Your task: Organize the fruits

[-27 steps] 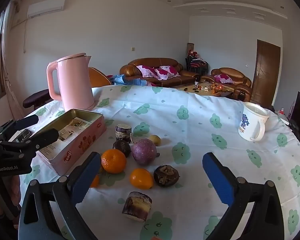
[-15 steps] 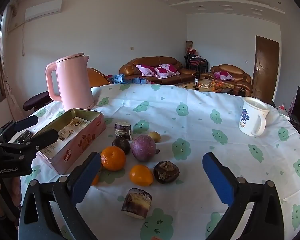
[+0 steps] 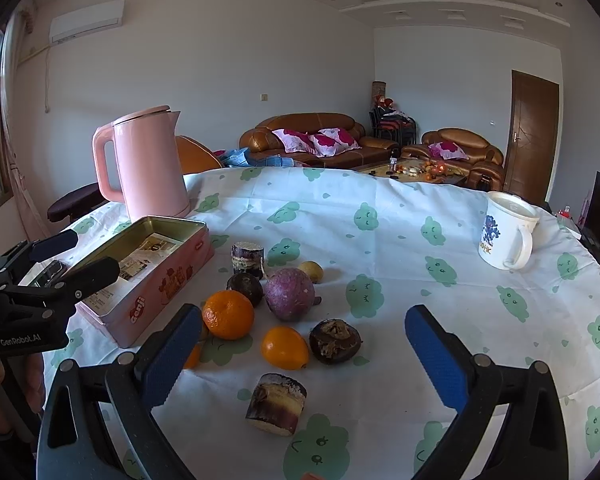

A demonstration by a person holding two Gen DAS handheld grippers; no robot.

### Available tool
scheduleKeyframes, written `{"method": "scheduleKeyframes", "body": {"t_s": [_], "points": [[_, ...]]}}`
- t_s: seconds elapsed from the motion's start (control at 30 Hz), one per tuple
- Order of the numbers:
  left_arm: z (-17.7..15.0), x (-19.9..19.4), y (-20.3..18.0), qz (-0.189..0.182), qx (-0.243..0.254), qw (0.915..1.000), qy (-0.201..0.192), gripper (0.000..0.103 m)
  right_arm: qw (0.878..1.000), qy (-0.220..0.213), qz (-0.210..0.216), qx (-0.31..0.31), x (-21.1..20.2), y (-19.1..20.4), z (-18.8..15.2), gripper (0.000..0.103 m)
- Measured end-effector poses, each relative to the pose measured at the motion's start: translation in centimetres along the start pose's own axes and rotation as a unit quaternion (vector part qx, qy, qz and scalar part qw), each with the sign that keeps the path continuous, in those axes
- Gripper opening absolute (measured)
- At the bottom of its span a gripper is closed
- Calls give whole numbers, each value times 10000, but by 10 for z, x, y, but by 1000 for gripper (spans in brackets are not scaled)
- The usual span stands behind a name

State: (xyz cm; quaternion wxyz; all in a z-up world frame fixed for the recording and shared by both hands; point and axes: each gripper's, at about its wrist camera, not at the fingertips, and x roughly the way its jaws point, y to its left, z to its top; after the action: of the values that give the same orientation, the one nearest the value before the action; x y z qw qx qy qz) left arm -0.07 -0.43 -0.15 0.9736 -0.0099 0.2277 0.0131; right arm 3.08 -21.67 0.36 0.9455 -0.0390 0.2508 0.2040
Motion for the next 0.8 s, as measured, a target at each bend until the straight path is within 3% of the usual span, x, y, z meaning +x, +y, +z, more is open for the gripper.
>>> {"method": "scheduleKeyframes", "body": {"t_s": [0.8], "points": [[-2,1,-2,5,23,10000,11,103,10000,26,-10,53,-1,-1,-2,102]]}}
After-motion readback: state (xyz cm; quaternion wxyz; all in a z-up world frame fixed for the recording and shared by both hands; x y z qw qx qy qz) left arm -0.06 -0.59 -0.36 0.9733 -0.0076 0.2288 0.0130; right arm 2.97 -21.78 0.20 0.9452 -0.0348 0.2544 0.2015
